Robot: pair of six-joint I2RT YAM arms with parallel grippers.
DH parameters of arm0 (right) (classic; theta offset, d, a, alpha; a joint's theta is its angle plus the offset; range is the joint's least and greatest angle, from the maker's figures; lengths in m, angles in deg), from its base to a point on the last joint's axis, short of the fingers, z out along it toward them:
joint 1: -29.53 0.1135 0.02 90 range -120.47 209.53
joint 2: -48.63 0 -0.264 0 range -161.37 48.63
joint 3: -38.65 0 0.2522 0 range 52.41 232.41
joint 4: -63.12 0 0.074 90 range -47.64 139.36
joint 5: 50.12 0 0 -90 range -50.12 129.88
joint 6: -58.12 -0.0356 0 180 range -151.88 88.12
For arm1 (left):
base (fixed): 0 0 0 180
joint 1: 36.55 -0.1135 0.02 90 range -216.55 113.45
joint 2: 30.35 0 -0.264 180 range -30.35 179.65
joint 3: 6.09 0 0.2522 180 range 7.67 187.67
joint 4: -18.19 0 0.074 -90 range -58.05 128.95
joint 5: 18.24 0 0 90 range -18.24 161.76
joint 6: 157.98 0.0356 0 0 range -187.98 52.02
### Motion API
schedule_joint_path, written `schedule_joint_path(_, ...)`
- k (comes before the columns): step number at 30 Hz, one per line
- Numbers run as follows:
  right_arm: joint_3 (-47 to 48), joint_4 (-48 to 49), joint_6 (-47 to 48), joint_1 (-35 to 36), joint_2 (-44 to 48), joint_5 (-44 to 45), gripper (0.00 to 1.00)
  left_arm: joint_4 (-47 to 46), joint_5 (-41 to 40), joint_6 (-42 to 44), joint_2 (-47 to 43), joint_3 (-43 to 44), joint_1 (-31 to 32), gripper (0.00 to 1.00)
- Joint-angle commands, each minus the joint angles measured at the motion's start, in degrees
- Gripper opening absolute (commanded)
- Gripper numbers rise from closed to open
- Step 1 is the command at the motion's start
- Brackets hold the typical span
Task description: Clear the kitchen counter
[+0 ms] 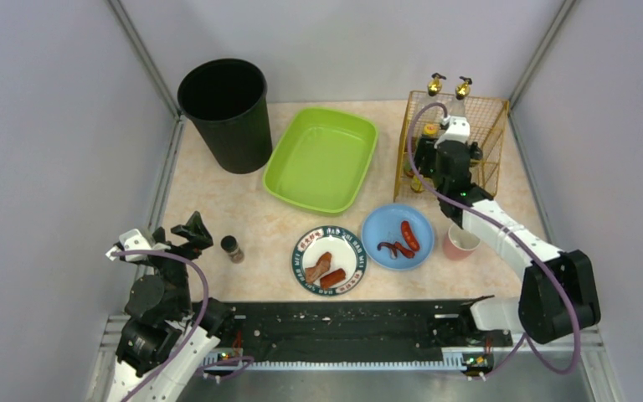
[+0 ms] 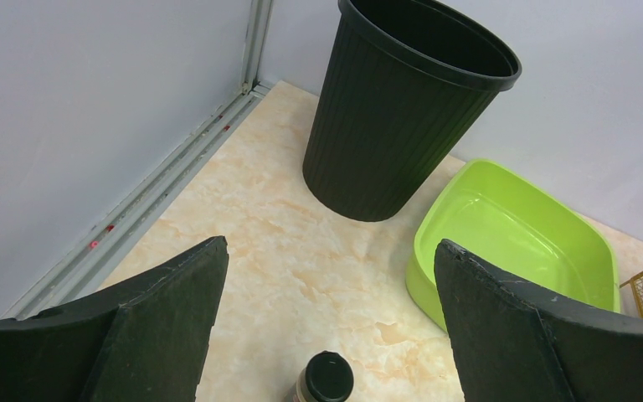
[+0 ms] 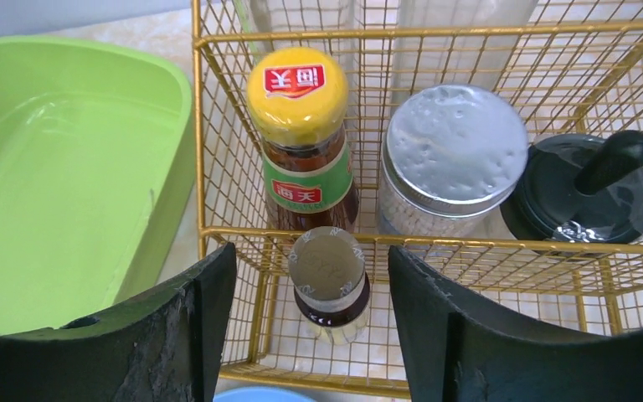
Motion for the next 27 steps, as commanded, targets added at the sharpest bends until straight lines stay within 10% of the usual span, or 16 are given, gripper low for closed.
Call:
schedule_joint_path(1, 1.7, -0.5, -0.1, -0.4, 5.8, -1.6, 0.66, -1.6, 0.7, 1.0, -6.9, 1.1, 0.2, 0.97)
schedule_joint_path(14, 6.5, -4.4, 6.5, 15.3, 11.8, -3.6, 0.80, -1.8, 0.9, 1.1, -6.9, 0.9, 0.1, 0.97)
schedule_joint_path(27, 11.5, 1.7, 8.9, 30.9, -1.4, -16.3, 0.82, -1.8, 0.6, 1.1, -6.9, 1.0, 0.2, 0.97)
